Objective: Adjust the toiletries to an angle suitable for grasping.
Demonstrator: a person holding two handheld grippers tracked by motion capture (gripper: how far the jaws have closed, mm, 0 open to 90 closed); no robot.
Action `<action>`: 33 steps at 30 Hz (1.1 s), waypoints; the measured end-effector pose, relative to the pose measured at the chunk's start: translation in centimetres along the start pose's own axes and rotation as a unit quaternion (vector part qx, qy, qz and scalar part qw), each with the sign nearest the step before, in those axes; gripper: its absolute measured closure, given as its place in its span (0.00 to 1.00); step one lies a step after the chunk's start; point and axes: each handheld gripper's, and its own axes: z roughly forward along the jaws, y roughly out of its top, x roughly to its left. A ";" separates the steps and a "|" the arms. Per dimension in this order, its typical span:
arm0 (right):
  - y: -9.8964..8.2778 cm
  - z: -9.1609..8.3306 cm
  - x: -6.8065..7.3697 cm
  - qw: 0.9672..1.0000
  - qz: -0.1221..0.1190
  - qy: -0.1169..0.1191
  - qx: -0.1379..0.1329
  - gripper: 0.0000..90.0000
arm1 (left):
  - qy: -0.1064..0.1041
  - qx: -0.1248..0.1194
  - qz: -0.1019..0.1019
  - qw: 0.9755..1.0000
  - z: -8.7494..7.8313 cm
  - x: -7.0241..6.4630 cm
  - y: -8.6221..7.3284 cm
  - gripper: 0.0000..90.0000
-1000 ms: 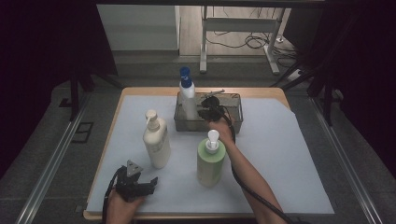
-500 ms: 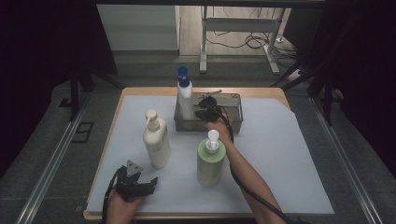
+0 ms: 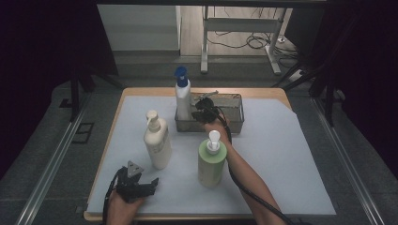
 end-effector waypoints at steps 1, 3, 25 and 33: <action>0.1 0.0 0.0 1.000 0.001 -0.004 -0.001 0.99 | 0.000 0.000 0.000 1.000 0.0 0.0 0.0 0.14; 0.5 0.0 -0.1 1.000 0.003 -0.010 -0.003 0.98 | 0.000 0.000 0.000 1.000 0.0 0.0 0.0 0.14; 0.5 0.8 -0.6 1.000 0.013 0.005 0.005 0.99 | 0.000 0.001 0.000 1.000 0.0 0.0 0.0 0.14; 0.4 0.0 -0.4 1.000 0.000 -0.001 0.004 0.84 | 0.000 0.000 0.000 1.000 0.0 0.0 0.0 0.14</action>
